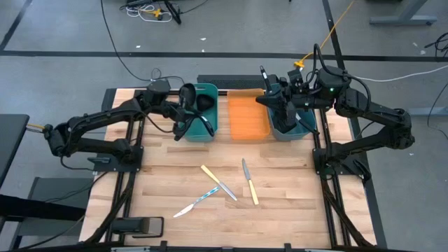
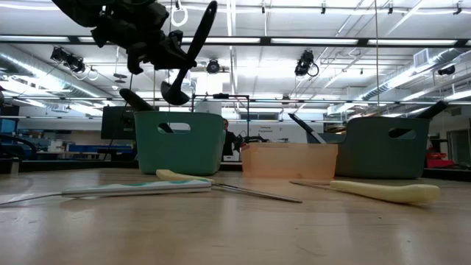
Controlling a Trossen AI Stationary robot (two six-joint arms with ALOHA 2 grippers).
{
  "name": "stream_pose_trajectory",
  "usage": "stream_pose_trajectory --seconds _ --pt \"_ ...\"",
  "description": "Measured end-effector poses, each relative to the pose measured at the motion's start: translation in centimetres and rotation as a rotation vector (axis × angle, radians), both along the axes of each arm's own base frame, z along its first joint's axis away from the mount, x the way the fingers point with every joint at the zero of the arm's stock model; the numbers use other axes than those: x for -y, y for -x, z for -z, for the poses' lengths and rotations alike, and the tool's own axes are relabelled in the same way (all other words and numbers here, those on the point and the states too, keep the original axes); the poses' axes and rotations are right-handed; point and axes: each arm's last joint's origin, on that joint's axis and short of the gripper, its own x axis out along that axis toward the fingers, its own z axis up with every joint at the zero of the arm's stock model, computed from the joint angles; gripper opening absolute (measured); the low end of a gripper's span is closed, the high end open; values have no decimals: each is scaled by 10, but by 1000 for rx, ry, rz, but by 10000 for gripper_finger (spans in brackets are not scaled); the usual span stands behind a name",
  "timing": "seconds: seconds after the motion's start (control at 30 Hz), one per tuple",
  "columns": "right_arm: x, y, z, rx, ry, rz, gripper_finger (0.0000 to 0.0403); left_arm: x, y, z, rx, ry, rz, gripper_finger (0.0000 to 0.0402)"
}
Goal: Pick & Place Kitchen Items
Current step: Put the black serving spoon into the light green bin
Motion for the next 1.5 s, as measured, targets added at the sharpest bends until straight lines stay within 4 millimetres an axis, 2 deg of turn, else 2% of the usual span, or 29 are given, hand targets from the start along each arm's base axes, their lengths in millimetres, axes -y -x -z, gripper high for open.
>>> stream_pose_trajectory --seconds 0.37,0.57,0.97,1.27,1.5 --pt "0 0 0 0 2 3 4 -5 8 26 -10 -26 -26 48" --pt "0 0 0 0 -1 3 4 -12 1 32 -2 -1 -45 43" --pt "0 0 0 0 7 4 4 -27 -19 59 -23 89 -59 47" --pt "0 0 0 0 11 3 4 -32 -20 60 -1 76 -79 44" --pt "0 0 0 0 11 3 4 -33 -20 59 1 77 -76 58"
